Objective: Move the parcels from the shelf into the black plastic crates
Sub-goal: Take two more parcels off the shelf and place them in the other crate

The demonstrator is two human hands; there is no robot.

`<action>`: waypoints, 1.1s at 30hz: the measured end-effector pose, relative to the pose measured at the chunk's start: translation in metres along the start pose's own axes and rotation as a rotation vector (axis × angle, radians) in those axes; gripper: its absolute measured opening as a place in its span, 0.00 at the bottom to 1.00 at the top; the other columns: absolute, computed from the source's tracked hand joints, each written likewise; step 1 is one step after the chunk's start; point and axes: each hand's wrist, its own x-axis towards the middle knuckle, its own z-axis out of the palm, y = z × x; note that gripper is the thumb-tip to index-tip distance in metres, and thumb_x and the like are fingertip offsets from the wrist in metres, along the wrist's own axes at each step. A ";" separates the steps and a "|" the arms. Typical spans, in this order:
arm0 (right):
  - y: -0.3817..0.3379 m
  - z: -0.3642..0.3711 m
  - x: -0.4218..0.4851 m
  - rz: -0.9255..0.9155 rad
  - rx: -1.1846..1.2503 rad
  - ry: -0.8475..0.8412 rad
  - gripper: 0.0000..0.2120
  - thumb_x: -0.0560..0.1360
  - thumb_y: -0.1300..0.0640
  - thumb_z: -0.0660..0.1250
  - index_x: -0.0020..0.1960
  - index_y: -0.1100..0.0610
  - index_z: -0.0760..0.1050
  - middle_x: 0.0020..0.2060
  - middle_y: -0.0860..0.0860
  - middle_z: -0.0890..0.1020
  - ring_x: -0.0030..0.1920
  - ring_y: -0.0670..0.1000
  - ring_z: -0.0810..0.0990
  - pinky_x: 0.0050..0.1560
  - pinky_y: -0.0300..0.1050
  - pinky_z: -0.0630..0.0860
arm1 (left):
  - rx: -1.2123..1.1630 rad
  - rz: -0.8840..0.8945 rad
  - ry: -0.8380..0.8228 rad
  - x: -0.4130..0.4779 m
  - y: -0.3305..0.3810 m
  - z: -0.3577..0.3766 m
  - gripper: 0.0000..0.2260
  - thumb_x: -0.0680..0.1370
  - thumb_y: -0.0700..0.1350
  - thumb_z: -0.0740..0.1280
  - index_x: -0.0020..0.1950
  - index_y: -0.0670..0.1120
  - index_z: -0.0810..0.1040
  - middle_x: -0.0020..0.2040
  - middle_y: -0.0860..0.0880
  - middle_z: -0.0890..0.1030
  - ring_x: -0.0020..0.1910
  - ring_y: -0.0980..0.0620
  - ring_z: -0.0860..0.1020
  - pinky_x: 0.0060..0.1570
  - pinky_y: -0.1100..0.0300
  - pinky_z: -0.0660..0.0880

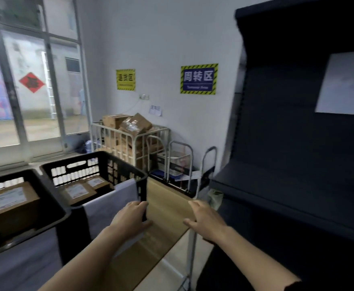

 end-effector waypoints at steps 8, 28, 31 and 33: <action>0.121 -0.063 -0.096 0.148 -0.003 0.085 0.30 0.77 0.45 0.60 0.74 0.57 0.57 0.73 0.52 0.63 0.73 0.52 0.61 0.70 0.48 0.61 | -0.009 0.159 -0.069 0.018 0.156 0.017 0.29 0.75 0.57 0.64 0.73 0.48 0.62 0.69 0.47 0.70 0.68 0.47 0.67 0.64 0.55 0.68; 0.362 -0.163 -0.330 0.593 0.029 0.236 0.30 0.79 0.44 0.58 0.75 0.56 0.56 0.75 0.51 0.59 0.74 0.50 0.58 0.71 0.45 0.61 | -0.163 0.556 -0.192 0.000 0.495 0.074 0.29 0.77 0.56 0.61 0.74 0.48 0.58 0.72 0.48 0.65 0.71 0.49 0.62 0.67 0.55 0.67; 0.380 -0.171 -0.353 0.654 0.028 0.267 0.30 0.79 0.44 0.58 0.75 0.56 0.56 0.74 0.51 0.60 0.74 0.50 0.58 0.71 0.46 0.60 | -0.156 0.597 -0.214 0.001 0.524 0.081 0.29 0.78 0.56 0.61 0.75 0.48 0.58 0.73 0.48 0.64 0.72 0.50 0.62 0.68 0.54 0.66; 0.390 -0.178 -0.366 0.691 0.022 0.290 0.30 0.79 0.44 0.58 0.75 0.56 0.56 0.74 0.51 0.60 0.74 0.50 0.58 0.71 0.46 0.60 | -0.156 0.627 -0.221 0.003 0.543 0.085 0.29 0.77 0.56 0.61 0.75 0.48 0.58 0.73 0.48 0.64 0.72 0.50 0.62 0.69 0.54 0.65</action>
